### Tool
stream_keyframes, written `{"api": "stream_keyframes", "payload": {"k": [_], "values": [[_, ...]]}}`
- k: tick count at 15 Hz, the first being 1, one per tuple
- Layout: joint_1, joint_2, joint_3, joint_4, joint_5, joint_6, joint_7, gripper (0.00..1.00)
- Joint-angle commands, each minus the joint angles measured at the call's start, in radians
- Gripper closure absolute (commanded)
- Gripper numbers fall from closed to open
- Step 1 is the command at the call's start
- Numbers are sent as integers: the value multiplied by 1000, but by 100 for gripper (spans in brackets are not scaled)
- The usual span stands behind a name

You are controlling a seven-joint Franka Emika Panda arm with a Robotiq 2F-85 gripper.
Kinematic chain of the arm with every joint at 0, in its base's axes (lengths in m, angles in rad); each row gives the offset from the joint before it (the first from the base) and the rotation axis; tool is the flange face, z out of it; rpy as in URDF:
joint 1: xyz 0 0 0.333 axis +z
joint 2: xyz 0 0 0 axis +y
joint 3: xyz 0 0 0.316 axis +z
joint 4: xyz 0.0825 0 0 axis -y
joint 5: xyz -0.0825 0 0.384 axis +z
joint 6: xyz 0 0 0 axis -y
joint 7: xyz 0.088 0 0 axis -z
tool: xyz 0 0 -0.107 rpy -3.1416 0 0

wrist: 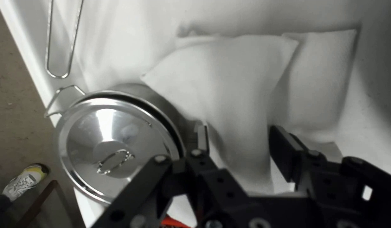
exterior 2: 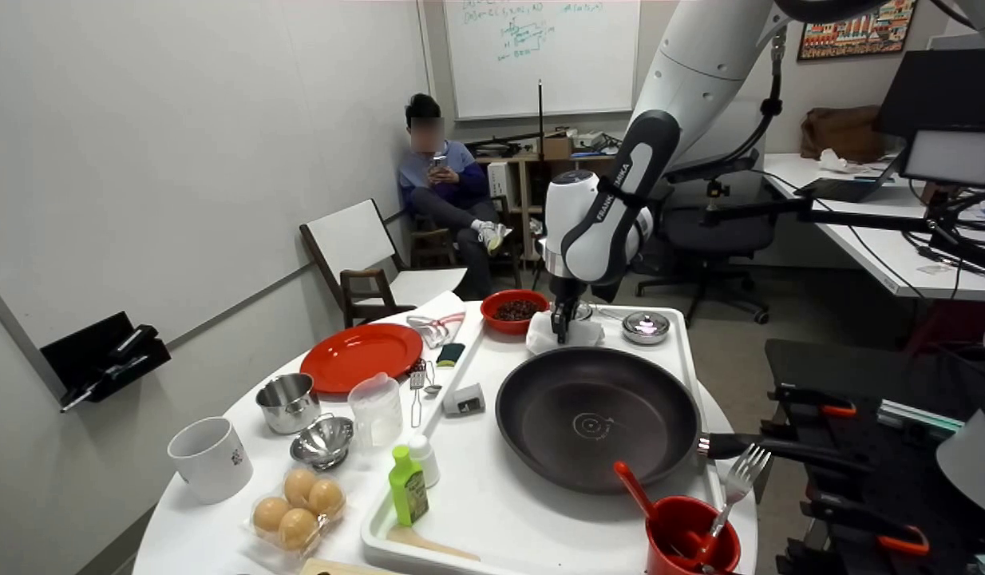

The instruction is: Get the white kitchen towel from the table and use it to wipe the black pan

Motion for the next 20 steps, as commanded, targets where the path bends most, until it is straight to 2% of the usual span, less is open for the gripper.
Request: {"api": "stream_keyframes", "payload": {"k": [1, 3, 4, 12, 17, 18, 20], "values": [[-6, -5, 25, 2, 24, -27, -26, 15], [-10, -33, 44, -29, 26, -15, -39, 1], [-11, -49, 53, -45, 26, -4, -45, 0], [-21, -217, 101, -204, 27, 136, -71, 0], [-25, -311, 133, -321, 26, 167, -105, 0], [1, -249, 103, -245, 20, 143, -77, 0], [2, -276, 108, -283, 21, 152, -81, 0]]}}
